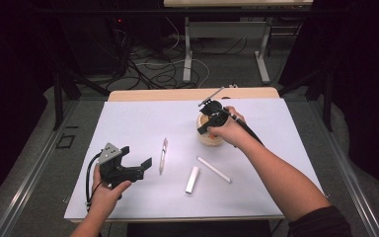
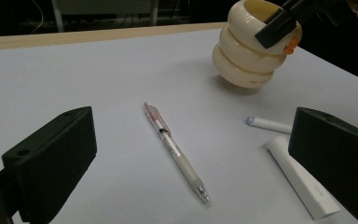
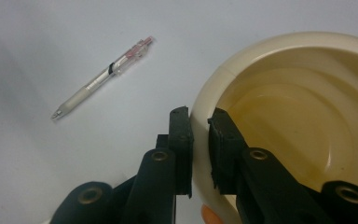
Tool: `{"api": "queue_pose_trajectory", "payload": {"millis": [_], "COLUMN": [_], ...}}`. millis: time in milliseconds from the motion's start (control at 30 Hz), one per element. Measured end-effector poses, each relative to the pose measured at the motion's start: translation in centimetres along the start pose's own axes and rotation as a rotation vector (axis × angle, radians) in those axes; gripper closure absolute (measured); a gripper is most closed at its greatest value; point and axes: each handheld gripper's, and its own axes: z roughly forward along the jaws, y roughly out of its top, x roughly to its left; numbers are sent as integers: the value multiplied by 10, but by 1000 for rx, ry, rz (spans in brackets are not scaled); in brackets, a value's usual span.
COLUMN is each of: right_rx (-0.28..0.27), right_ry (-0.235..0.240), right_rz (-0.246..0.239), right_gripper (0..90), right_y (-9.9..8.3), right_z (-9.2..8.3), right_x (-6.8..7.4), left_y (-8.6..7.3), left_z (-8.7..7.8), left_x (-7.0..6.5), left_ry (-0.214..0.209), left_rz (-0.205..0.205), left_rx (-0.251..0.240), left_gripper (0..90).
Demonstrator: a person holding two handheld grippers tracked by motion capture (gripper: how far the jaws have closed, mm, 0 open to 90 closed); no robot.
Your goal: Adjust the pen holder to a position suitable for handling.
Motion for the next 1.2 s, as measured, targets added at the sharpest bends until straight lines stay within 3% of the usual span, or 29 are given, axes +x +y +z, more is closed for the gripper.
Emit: {"api": "queue_pose_trajectory", "payload": {"millis": [200, 267, 300, 333, 367, 400, 467, 500, 533, 833, 900, 933, 1067, 1100, 1167, 1200], "right_rx": [-3, 89, -53, -31, 36, 2, 0, 22, 0, 6, 2, 45, 45, 9, 21, 21], "right_ry": [18, 11, 25, 22, 18, 17, 26, 25, 31, 46, 48, 44, 43, 49, 47, 51], "right_rz": [-14, -34, 9, -15, -27, -24, -21, -24, -22, -10, -26, -57, -48, -36, -22, -40], "right_gripper": [804, 804, 804, 804, 804, 804, 804, 804, 804, 804, 804, 804, 803, 803, 803, 803], "right_y": [2, 5, 1, 2, 4, 3, 4, 5, 5, 9, 9, 11, 11, 10, 11, 11], "right_z": [4, -1, 9, 8, 4, 7, 9, 8, 10, 17, 20, 18, 21, 24, 24, 25], "right_x": [4, 4, 8, 7, 7, 8, 9, 10, 11, 20, 22, 20, 22, 23, 24, 23], "left_y": [0, 0, 0, 0, 0, 0, 0, 0, 0, 0, 0, 0, 0, 0, 0, 0], "left_z": [0, 0, 0, 0, 0, 0, 0, 0, 0, -1, -1, -1, -1, -1, -1, -1], "left_x": [0, 0, 0, 0, 0, 0, 0, 0, 0, 0, 0, 1, 1, 1, 1, 1], "left_ry": [-1, -1, -1, -1, -1, -2, -3, -2, -2, -4, -4, -4, -4, -4, -4, -3], "left_rz": [-1, -1, 0, 0, 0, 1, 1, 1, 1, -5, -6, 0, 0, 1, 0, 0], "left_rx": [0, 0, 0, 0, -1, -2, -2, -2, -2, -3, -5, -5, -4, -4, -4, -4], "left_gripper": [9, 9, 9, 9, 9, 9, 9, 9, 9, 9, 9, 9, 9, 9, 9, 9]}}
